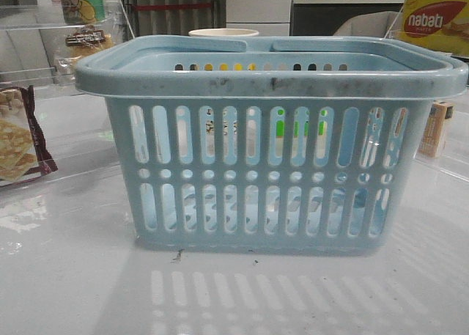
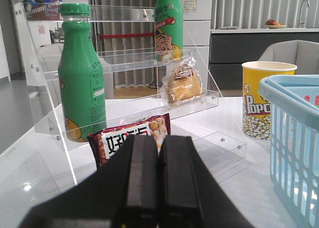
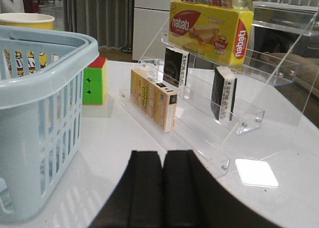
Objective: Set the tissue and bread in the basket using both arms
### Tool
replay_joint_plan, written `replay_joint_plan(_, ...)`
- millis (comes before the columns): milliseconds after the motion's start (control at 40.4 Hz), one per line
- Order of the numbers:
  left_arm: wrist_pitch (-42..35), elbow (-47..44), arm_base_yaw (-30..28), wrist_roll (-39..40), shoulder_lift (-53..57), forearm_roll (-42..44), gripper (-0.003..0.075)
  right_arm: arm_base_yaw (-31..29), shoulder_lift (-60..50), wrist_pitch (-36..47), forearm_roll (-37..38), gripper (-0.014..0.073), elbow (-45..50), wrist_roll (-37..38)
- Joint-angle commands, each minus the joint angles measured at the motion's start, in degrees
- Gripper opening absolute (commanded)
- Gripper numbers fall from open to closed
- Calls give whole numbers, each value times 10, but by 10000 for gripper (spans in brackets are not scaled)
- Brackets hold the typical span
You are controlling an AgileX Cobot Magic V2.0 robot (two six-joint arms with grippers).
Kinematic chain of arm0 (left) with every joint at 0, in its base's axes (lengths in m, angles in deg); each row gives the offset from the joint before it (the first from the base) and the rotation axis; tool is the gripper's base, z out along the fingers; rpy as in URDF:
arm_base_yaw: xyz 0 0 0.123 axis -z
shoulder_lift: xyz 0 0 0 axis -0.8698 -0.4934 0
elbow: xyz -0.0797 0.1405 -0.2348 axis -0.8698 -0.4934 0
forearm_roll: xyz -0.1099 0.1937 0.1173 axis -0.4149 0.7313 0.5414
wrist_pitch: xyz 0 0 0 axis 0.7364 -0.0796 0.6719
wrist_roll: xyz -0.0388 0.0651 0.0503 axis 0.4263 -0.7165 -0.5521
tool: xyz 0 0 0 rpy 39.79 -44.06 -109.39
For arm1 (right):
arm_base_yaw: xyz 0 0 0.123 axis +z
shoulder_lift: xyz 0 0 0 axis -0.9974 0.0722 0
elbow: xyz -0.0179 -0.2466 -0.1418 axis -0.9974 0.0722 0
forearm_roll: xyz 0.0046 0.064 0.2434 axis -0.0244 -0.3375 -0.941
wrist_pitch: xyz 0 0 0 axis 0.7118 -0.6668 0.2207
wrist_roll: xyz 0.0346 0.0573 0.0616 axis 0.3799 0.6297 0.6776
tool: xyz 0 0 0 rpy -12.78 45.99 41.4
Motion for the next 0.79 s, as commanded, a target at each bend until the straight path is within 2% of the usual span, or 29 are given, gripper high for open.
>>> replay_joint_plan(0, -50, 0, -1, 4, 10, -1, 91, 0, -10, 56, -1, 55, 1, -4)
replay_joint_plan(768, -54, 0, -1, 4, 10, -1, 91, 0, -10, 61, -1, 55, 0, -4)
